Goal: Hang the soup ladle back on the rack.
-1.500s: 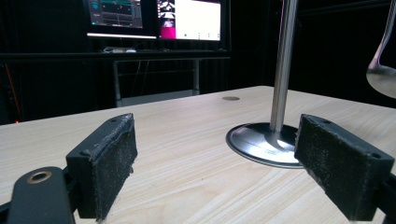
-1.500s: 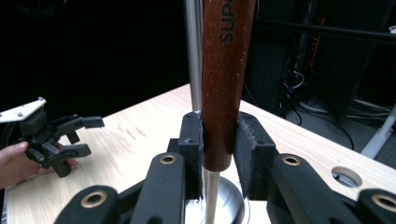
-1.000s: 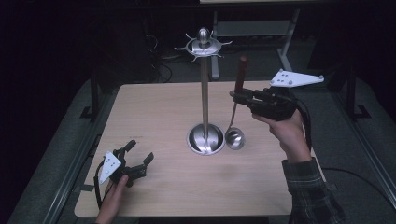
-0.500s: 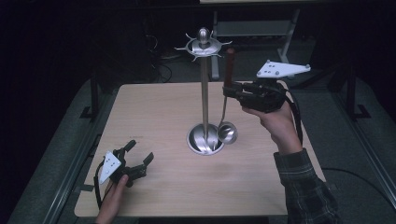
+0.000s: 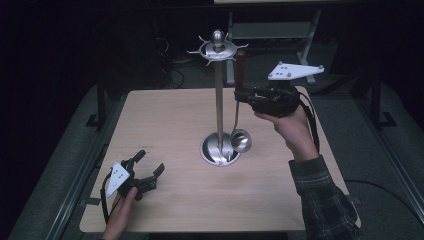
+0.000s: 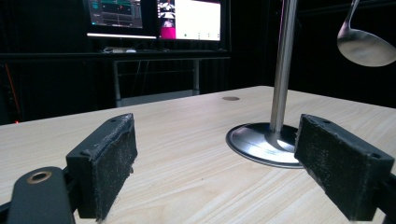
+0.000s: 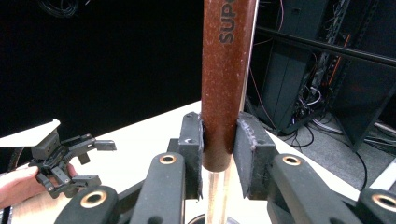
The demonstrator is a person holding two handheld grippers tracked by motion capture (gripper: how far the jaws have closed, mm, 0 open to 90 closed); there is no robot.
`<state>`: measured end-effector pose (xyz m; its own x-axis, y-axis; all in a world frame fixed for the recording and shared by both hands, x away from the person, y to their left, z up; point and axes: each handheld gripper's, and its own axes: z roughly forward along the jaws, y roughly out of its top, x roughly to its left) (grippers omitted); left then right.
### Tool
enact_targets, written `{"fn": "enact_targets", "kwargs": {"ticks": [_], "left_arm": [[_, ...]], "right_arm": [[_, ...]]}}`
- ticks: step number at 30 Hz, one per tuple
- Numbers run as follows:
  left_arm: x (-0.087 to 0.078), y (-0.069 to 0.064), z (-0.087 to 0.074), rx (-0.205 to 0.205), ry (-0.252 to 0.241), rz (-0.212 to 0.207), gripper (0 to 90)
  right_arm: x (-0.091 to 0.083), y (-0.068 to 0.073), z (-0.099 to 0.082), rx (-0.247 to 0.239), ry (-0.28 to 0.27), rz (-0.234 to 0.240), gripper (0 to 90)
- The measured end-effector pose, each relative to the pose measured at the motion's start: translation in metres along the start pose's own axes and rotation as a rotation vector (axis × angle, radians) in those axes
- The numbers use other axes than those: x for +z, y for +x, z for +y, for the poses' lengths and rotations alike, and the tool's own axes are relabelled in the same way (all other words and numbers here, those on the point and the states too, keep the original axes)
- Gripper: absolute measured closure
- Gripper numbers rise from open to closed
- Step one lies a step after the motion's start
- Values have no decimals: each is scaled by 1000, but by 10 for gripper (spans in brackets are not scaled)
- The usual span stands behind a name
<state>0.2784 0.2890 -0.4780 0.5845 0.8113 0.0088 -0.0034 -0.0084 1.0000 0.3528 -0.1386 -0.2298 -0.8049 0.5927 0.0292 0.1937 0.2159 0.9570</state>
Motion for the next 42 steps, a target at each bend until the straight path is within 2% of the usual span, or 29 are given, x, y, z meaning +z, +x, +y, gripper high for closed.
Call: {"fn": "enact_targets", "kwargs": {"ticks": [14,23,32,42], "left_arm": [[0,0,0,-2,0,-2,125],[0,0,0,-1,1,-2,125],[0,0,0,-1,1,-1,125],[0,0,0,-4,2,-1,125]], "right_arm": [[14,-7,-1,13,33,-1,729],[16,-9,-2,8,26,-3,717],[11,-8,-4,14,18,-3,606],[6,-10,-15,34,20,-3,453]]}}
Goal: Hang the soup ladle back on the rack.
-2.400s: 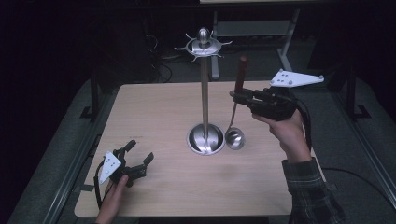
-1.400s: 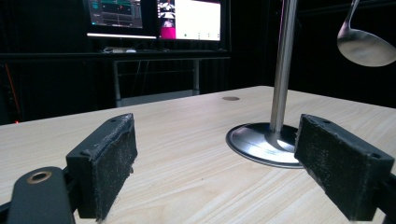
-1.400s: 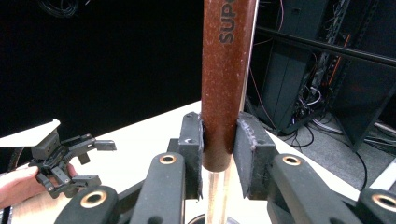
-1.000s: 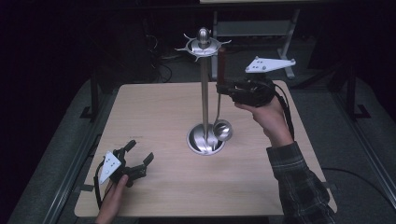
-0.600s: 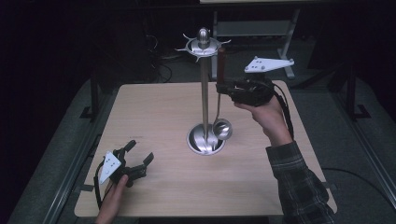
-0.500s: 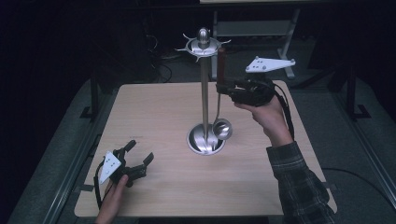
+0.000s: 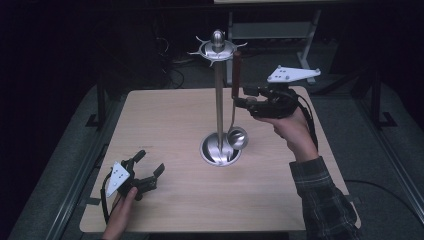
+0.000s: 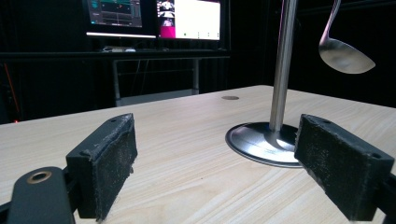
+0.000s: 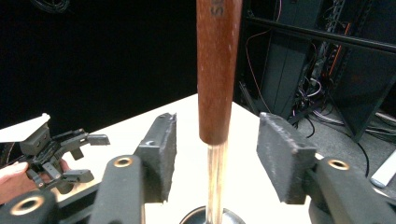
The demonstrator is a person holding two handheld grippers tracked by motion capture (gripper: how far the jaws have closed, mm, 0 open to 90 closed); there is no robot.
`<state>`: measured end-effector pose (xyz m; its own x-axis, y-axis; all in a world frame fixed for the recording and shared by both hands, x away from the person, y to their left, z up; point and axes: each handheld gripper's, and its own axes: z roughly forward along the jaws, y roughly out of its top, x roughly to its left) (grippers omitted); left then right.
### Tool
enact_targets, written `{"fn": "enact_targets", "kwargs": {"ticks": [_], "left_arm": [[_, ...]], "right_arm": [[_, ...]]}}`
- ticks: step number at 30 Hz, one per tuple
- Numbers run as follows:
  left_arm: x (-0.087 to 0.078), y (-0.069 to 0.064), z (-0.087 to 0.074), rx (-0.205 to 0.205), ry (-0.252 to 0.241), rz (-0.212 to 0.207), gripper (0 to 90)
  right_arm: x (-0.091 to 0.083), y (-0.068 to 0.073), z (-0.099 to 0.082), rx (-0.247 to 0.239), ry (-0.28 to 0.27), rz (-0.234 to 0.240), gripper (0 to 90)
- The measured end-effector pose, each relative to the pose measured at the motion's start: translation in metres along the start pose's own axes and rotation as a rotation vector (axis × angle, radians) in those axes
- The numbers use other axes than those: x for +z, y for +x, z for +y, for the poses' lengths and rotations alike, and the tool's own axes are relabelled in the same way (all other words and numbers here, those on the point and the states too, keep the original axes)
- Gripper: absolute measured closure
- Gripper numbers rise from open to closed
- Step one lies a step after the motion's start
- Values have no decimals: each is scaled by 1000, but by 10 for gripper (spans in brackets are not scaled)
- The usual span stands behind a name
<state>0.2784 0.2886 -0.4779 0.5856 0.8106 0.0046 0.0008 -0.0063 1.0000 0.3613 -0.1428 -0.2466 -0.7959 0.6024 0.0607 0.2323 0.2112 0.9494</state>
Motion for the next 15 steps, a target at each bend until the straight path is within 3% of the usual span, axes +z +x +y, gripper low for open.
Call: {"fn": "enact_targets", "kwargs": {"ticks": [6,15], "left_arm": [[0,0,0,-1,1,-2,125],[1,0,0,-3,3,-2,125]], "right_arm": [[-8,-1,-21,8,31,2,433],[-25,-9,-69,66,84,-24,420]]}}
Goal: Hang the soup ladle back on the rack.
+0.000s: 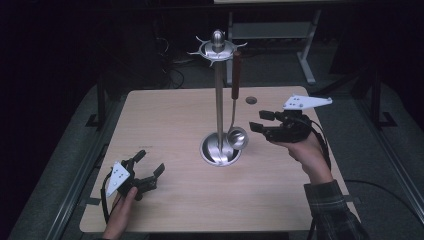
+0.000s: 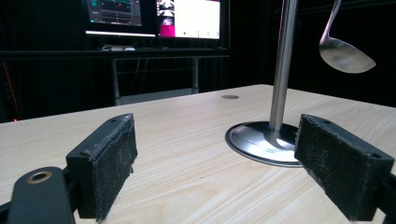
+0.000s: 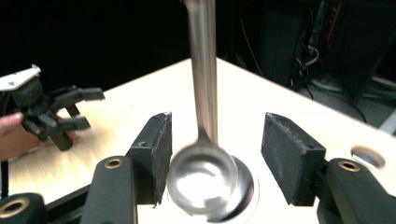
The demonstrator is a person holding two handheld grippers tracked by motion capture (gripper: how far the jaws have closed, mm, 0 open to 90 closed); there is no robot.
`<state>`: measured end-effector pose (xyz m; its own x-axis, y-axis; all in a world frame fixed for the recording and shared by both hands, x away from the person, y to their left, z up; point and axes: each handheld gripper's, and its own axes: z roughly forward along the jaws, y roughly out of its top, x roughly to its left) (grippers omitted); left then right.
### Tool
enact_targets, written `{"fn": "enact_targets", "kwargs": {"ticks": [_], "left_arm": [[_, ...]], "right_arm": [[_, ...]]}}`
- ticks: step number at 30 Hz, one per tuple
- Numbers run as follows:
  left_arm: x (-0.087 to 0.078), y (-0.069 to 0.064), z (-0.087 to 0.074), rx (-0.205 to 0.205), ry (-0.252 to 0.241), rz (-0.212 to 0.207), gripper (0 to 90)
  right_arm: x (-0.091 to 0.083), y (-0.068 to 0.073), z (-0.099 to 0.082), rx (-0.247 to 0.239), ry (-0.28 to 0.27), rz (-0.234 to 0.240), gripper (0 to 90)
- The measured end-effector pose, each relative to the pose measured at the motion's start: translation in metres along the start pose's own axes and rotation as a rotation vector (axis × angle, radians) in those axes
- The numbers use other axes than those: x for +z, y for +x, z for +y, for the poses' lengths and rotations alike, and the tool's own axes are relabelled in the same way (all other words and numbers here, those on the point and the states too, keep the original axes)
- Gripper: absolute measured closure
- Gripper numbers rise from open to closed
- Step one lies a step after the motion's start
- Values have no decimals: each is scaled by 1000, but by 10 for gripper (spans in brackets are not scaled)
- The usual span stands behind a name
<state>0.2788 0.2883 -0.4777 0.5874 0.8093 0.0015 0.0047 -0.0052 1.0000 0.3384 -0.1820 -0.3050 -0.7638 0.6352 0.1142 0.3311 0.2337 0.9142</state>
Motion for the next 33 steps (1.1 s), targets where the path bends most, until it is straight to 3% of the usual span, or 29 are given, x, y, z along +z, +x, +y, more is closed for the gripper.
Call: {"fn": "enact_targets", "kwargs": {"ticks": [13,18,26,33], "left_arm": [[-1,0,0,4,0,1,125],[-1,0,0,1,-1,1,125],[-1,0,0,8,-1,-2,125],[-1,0,0,7,-3,-2,125]], "right_arm": [[-8,-13,-63,65,60,-42,393],[-7,-17,-88,86,119,-69,363],[-9,-12,-120,66,213,-173,291],[-12,-7,-145,80,273,-204,259]]}}
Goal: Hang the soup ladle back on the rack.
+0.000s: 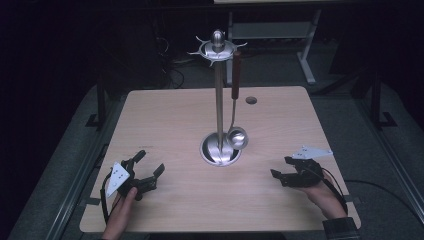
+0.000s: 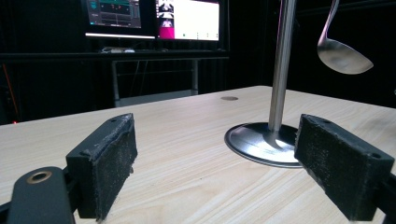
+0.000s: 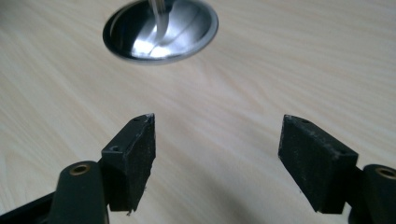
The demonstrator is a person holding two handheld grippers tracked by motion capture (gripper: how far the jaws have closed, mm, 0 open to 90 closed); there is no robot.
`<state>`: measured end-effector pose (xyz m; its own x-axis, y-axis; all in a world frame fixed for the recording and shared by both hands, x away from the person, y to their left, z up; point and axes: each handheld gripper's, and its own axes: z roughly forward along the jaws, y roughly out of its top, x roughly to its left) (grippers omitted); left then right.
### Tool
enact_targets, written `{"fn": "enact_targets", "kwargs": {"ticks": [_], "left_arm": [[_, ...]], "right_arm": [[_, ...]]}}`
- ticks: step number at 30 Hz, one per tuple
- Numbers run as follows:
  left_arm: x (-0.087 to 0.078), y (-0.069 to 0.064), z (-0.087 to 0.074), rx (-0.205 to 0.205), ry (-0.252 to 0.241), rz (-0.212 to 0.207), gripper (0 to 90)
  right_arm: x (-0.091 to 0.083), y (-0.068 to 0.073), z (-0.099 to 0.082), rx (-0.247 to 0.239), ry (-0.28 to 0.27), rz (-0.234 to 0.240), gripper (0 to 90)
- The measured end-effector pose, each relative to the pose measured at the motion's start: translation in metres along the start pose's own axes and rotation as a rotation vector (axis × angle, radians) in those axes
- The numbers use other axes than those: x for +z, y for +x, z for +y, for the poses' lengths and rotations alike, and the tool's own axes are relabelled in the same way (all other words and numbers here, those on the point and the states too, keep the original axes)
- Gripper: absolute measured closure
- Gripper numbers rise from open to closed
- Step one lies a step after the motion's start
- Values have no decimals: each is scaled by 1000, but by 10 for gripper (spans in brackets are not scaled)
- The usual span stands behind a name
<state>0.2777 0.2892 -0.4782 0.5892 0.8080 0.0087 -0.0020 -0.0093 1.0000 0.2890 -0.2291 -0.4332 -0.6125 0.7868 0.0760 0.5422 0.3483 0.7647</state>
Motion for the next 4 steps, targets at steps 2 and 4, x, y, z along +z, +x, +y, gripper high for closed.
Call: {"fn": "enact_targets", "kwargs": {"ticks": [2,4], "left_arm": [[0,0,0,0,0,0,125],[0,0,0,1,1,-3,125]], "right_arm": [[0,0,-4,0,5,-6,252],[1,-2,-9,15,-5,3,240]]}}
